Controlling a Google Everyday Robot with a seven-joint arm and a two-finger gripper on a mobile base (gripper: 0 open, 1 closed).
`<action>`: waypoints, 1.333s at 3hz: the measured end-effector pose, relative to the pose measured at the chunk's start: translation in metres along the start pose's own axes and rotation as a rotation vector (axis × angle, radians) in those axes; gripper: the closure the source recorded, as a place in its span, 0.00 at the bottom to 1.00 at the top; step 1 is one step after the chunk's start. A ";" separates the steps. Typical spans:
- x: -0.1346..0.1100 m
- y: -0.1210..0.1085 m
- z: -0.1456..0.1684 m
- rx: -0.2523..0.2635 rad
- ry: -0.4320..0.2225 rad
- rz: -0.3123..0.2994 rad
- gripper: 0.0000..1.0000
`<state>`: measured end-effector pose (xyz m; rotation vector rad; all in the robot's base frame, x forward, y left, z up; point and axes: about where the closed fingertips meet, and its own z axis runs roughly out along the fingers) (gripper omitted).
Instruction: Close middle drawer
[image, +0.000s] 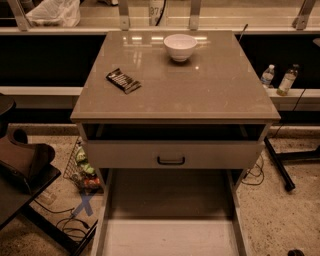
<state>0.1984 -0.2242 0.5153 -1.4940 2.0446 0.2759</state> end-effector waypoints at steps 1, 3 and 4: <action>0.025 0.025 0.042 -0.027 -0.056 0.037 0.80; 0.037 0.039 0.122 -0.061 -0.176 0.107 1.00; 0.027 0.024 0.153 -0.068 -0.228 0.111 1.00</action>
Offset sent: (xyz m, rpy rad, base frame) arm -0.0115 0.0453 -0.1474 0.2455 0.0421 -0.0343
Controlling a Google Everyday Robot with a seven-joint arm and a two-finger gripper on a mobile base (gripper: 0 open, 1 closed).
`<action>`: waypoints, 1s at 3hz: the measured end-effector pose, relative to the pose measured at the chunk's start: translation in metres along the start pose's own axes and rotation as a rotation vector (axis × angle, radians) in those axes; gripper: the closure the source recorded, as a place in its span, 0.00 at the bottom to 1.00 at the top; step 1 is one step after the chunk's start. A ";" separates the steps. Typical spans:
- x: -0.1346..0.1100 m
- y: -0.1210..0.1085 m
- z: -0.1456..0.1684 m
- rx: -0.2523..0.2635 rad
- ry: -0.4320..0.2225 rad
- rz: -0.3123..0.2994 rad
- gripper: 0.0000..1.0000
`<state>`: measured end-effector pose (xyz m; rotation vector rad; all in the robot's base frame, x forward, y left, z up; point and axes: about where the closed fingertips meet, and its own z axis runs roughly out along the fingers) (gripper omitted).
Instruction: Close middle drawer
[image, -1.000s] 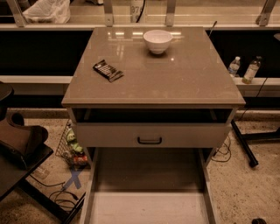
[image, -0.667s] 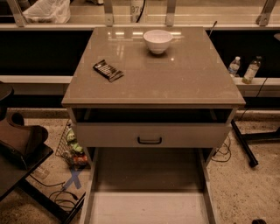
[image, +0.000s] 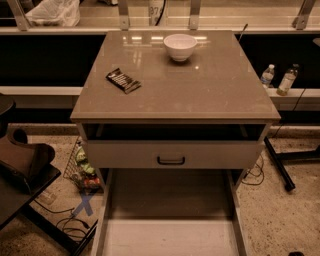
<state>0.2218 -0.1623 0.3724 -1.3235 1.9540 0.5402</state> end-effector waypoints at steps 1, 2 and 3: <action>-0.024 -0.028 0.024 -0.001 -0.047 -0.041 1.00; -0.031 -0.034 0.025 0.002 -0.052 -0.057 1.00; -0.067 -0.066 0.026 0.025 -0.076 -0.115 1.00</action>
Offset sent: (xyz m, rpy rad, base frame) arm 0.0925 0.0349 0.0314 0.0212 -0.1336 0.0757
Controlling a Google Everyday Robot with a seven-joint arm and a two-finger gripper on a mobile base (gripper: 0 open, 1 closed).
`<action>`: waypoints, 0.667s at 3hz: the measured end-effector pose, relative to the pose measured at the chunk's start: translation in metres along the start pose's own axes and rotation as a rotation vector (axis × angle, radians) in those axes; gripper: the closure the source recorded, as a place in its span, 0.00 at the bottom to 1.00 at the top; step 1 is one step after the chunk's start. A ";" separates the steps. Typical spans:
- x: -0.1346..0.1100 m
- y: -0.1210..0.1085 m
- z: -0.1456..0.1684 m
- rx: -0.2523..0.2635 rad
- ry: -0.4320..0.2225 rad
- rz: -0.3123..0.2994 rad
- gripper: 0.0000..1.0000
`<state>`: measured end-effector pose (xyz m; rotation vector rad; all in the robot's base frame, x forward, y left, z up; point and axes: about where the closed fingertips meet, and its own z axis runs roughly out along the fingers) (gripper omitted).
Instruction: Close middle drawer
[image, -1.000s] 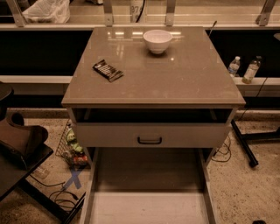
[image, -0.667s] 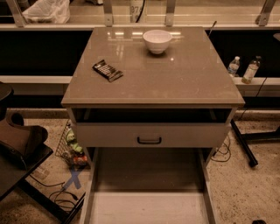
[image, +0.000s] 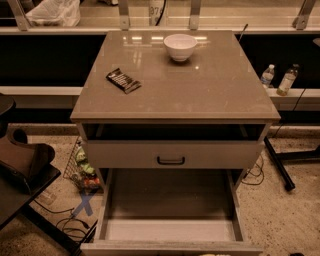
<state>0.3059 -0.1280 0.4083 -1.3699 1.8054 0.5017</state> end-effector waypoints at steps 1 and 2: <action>0.000 0.000 0.000 0.000 0.000 0.000 1.00; -0.008 -0.009 0.016 0.004 -0.033 -0.025 1.00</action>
Offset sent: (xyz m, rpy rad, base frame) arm 0.0368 0.0311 -0.0053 0.0502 -0.0807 0.0362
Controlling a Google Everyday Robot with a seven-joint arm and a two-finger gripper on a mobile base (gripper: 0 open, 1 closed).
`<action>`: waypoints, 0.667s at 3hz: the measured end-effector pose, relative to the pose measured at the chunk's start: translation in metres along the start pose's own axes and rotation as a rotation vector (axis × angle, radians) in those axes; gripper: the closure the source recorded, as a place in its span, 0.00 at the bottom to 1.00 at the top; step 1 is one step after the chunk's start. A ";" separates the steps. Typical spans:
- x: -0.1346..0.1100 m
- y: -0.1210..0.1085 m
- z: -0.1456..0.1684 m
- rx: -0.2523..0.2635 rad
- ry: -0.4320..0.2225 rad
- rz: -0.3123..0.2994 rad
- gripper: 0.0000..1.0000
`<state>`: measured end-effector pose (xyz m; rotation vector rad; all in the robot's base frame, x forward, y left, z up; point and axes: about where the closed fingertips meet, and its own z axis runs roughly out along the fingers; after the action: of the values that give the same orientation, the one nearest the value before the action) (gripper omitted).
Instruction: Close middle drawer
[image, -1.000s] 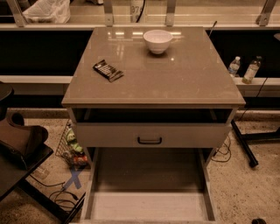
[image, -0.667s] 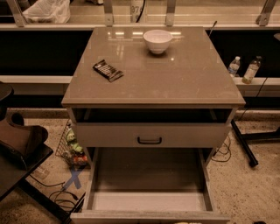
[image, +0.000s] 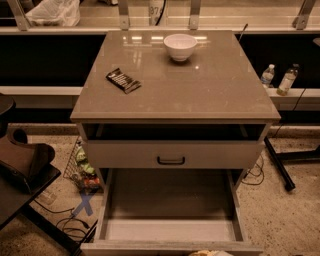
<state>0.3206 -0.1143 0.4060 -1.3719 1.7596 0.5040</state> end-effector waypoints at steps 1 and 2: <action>-0.010 -0.015 0.020 0.001 -0.031 -0.029 1.00; -0.023 -0.040 0.048 -0.003 -0.060 -0.056 1.00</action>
Offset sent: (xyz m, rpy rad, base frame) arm 0.1659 0.0966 -0.0095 0.0883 -0.1442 0.1159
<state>0.3766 -0.0782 0.4031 -1.3897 1.6682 0.5125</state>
